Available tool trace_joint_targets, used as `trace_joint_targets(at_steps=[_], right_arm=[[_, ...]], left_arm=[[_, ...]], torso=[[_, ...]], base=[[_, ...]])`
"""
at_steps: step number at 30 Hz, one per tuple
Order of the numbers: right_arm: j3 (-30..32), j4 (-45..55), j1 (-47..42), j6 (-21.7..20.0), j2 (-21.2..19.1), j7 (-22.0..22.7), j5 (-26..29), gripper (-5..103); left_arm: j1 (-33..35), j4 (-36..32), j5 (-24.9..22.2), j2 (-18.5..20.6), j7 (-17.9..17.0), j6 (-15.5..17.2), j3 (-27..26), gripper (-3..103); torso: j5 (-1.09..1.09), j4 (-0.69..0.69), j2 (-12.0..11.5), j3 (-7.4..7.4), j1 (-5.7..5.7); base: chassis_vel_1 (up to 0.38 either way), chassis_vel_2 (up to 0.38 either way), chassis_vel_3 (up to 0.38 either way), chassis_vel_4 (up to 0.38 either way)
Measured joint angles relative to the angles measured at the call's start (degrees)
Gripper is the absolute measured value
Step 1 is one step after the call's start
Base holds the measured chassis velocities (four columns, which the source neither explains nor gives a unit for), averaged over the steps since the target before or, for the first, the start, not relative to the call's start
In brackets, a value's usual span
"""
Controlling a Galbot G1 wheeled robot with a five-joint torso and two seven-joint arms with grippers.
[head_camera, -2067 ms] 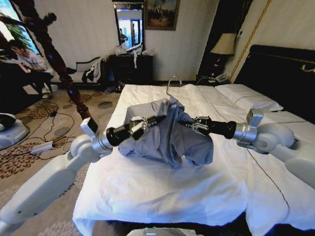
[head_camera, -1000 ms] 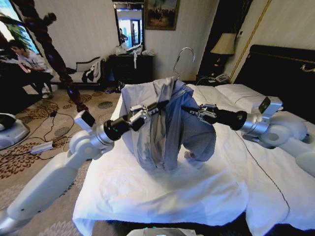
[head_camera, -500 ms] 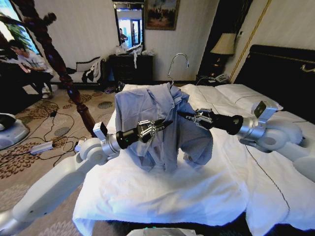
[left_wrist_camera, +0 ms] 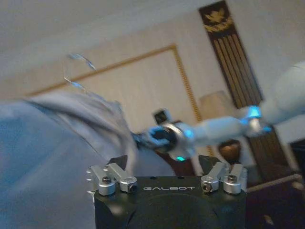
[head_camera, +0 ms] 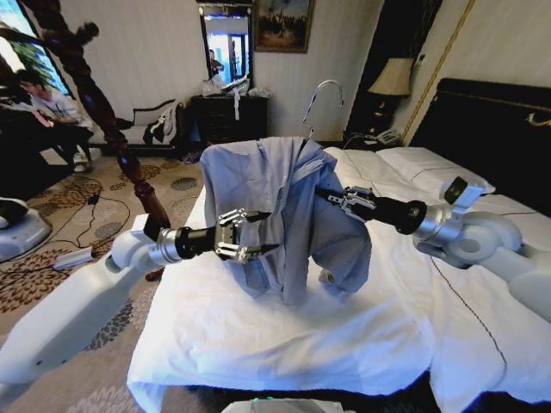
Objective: Pick up the clothes from the bed and hang them on the clothes hanger.
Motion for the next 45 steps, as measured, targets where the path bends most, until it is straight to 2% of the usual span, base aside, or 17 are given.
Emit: trace_joint_targets(at_steps=[2,4,7,11,13,16,18,22,23,26,29,31,34,35,40,42,45], right_arm=[[0.0,0.0,0.0,0.0,0.1,0.0,0.0,16],[0.0,-0.1,0.0,0.1,0.4,0.0,-0.6,16],[0.0,-0.4,-0.1,0.3,0.4,0.6,-1.2,16],[0.0,-0.9,-0.1,0.3,0.4,0.6,-1.2,16],[0.0,-1.2,0.0,0.3,0.4,-0.3,-2.2,16],[0.1,-1.5,0.0,0.3,0.3,-1.8,-4.0,16],[0.1,-1.8,0.0,0.3,0.3,-2.8,-5.1,16],[-0.3,-2.3,-0.2,0.2,0.7,-6.5,-8.2,16],[-0.3,-2.3,-0.2,0.2,0.7,-6.5,-8.2,16],[-0.8,-3.0,-0.1,-0.3,1.5,-9.7,-9.4,16],[-1.1,-3.4,0.1,-0.9,2.0,-11.5,-9.8,16],[-1.4,-3.7,0.1,-1.7,2.9,-14.7,-11.9,16],[-1.6,-3.6,0.0,-2.1,3.3,-15.2,-12.9,16],[-1.6,-3.5,0.0,-2.5,3.7,-15.7,-13.8,16],[-1.7,-3.1,-0.5,-2.8,3.9,-16.1,-16.0,16],[-1.7,-3.0,-0.6,-2.8,3.9,-16.1,-16.3,16],[-1.6,-2.3,-1.0,-3.1,3.6,-16.3,-18.2,16]], left_arm=[[-0.1,-0.2,-1.4,-0.1,-1.0,0.0,-0.3,91],[-0.5,-1.4,-6.5,-0.2,-3.4,0.7,-1.3,98],[-1.4,-4.1,-12.1,-0.2,-5.5,2.0,-1.4,100],[-1.9,-5.1,-12.9,-0.2,-6.1,2.3,-2.0,100],[-2.4,-4.5,-11.3,0.1,-11.2,2.5,-3.7,100],[-3.3,-2.3,-9.5,1.2,-14.1,2.4,-4.5,100],[-3.9,-1.2,-8.9,1.9,-14.0,1.7,-4.5,100],[-7.4,2.8,-8.5,5.9,-7.9,-0.4,-3.1,100],[-7.4,2.8,-8.5,5.9,-7.9,-0.4,-3.1,100],[-10.8,6.4,-8.3,9.7,-2.4,-0.5,-1.3,100],[-11.5,7.4,-8.4,12.0,0.3,-0.4,-0.7,100],[-12.7,8.9,-8.5,15.7,6.1,0.8,0.4,100],[-13.3,9.1,-8.6,16.8,9.1,2.4,1.1,100],[-14.0,8.8,-8.8,17.4,11.4,4.6,1.9,100],[-19.3,7.9,-9.6,16.4,13.5,8.8,8.4,100],[-20.1,7.9,-9.5,16.0,13.5,9.2,9.4,100],[-26.1,9.1,-7.7,13.0,12.7,10.3,16.7,100]], torso=[[0.00,0.00,0.0,0.00,0.00],[0.00,0.00,0.0,0.00,0.00],[0.00,0.00,0.0,0.00,0.00],[0.01,-0.01,0.0,0.00,0.00],[0.00,0.00,0.0,0.00,0.00],[0.00,0.00,0.0,0.00,0.00],[-0.01,0.00,0.0,0.00,0.00],[0.00,0.00,0.0,0.00,0.00],[0.00,0.00,0.0,0.00,0.00],[-0.01,-0.02,0.0,0.00,0.00],[0.00,-0.01,0.0,0.00,0.01],[0.00,0.03,0.0,0.00,0.00],[-0.01,0.02,0.0,0.00,0.00],[-0.01,0.01,0.0,0.00,0.00],[0.00,-0.02,0.0,0.00,0.00],[0.01,-0.02,0.0,0.00,0.00],[0.01,-0.01,0.0,0.00,0.00]], base=[[0.000,0.000,0.000,0.000],[0.000,0.000,0.000,0.000],[0.000,0.000,0.000,0.000],[0.000,0.000,0.000,0.000],[0.000,0.000,0.000,0.000],[0.000,0.000,0.000,0.000],[0.000,0.000,0.000,0.000],[0.000,0.000,0.000,0.000],[0.000,0.000,0.000,0.000],[0.000,0.000,0.000,0.000],[0.000,0.000,0.000,0.000],[0.000,0.000,0.000,0.000],[0.000,0.000,0.000,0.000],[0.000,0.000,0.000,0.000],[0.000,0.000,0.000,0.000],[0.000,0.000,0.000,0.000],[0.000,0.000,0.000,0.000]])
